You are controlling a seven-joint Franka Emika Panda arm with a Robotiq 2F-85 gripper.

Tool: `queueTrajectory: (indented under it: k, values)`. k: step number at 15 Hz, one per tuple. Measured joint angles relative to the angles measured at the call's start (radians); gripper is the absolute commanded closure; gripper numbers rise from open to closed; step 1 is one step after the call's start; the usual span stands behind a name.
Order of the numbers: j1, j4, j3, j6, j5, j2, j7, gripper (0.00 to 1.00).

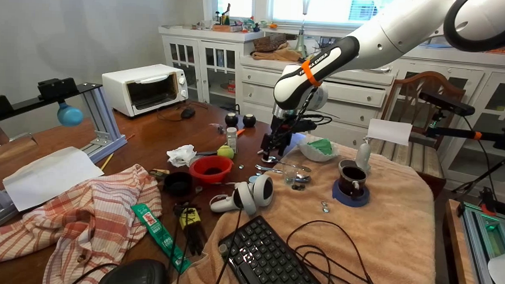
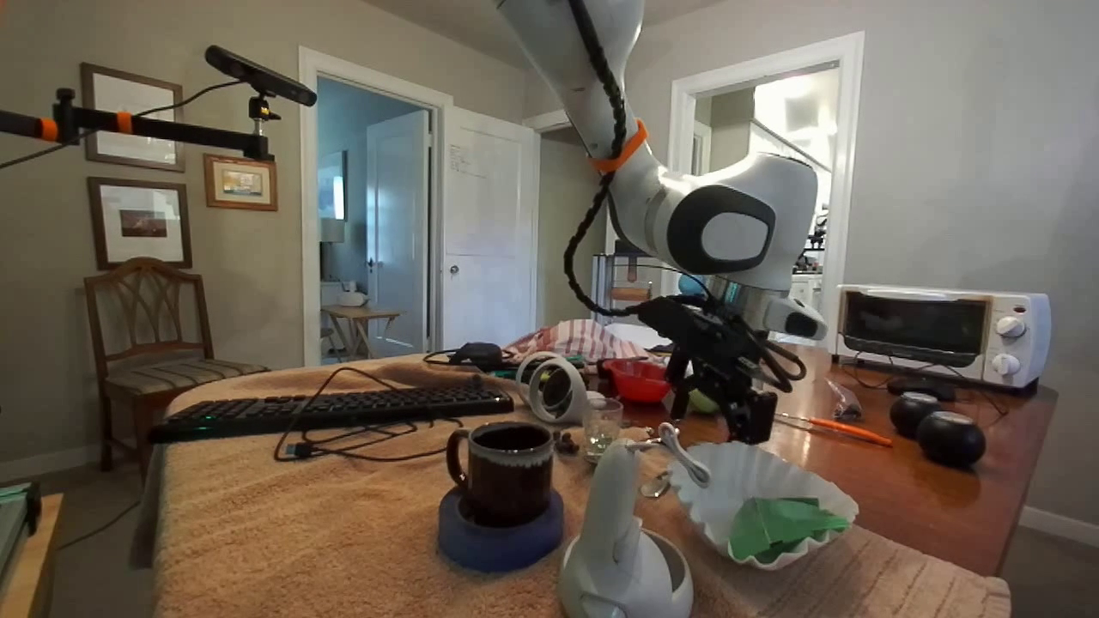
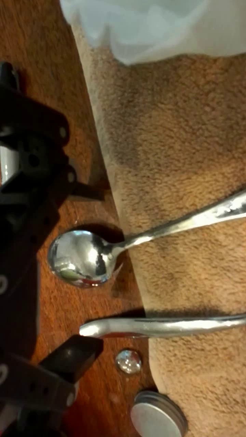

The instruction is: Move a spoon to the right

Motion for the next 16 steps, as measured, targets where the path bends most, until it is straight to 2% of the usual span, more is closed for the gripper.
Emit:
queueTrajectory:
  k: [6, 16]
  values:
    - [-0.046, 0.001, 0.040, 0.000, 0.057, 0.010, -0.068, 0.00]
    - [-0.049, 0.001, 0.050, -0.001, 0.060, 0.011, -0.089, 0.00]
